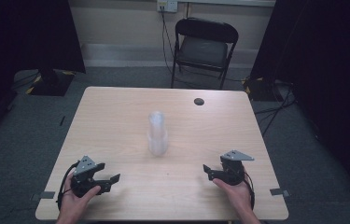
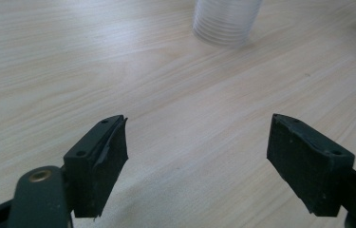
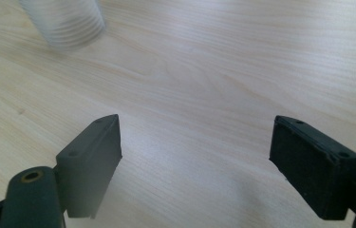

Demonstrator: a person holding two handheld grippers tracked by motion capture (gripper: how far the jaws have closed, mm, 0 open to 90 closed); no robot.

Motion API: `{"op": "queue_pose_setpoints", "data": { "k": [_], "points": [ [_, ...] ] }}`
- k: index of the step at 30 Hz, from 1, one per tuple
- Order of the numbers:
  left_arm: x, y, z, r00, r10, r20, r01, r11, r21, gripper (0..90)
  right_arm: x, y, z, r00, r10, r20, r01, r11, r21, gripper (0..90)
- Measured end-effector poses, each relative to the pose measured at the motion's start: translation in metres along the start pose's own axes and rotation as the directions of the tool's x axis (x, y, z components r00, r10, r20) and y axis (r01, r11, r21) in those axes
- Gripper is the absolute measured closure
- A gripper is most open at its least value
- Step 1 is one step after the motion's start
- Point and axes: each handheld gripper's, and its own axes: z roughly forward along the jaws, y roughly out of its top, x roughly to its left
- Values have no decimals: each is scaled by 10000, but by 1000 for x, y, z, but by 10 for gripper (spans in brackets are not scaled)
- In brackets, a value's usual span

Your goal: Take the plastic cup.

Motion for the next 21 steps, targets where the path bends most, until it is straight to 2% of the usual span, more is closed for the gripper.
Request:
{"op": "queue_pose_setpoints", "data": {
  "k": [1, 3, 4, 5, 6, 7, 10, 11, 16, 18, 21],
  "points": [
    [0, 0, 0, 9999, 25, -120, -25, 10000, -37, 210, 1, 1, 0, 10000, -26, 35, 27, 10000, -65, 176],
    [1, 1, 0, 10000, -58, 50, 58, 9999, -127, 210, 3, 3, -3, 10000, 12, 96, -7, 9984, -567, 183],
    [1, 1, 1, 10000, -51, 67, 52, 9999, -96, 210, 3, 3, -3, 10000, 12, 96, -7, 9984, -567, 183],
    [2, 2, 2, 9999, -5, 122, 5, 10000, -24, 206, 4, 5, -5, 9999, -70, -107, 64, 9983, -575, 245],
    [2, 2, 2, 9999, -5, 122, 5, 10000, -24, 202, 4, 5, -5, 9999, -70, -107, 64, 9983, -575, 245],
    [1, 2, 2, 9998, -15, 180, 14, 10000, 26, 199, 6, 5, -7, 9994, -130, -320, 111, 9981, -600, 303],
    [0, 1, 3, 9995, 33, 329, -37, 9999, 125, 197, 8, 7, -9, 9989, -189, -425, 158, 9972, -736, 327],
    [0, 1, 2, 9994, -11, 347, 8, 10000, 80, 197, 9, 7, -9, 9982, -221, -565, 177, 9968, -774, 360],
    [-1, 3, 2, 9995, 3, 326, -3, 10000, 6, 185, 12, 8, -8, 9965, -394, -743, 338, 9965, -762, 364],
    [-1, 3, 1, 9996, -41, 289, 42, 10000, -37, 185, 15, 9, -9, 9936, -63, -1128, -13, 9978, -670, 364],
    [-2, 1, -1, 9997, 18, 261, -17, 10000, -36, 186, 19, 11, -9, 9911, -181, -1322, 95, 9978, -650, 369]
  ]
}}
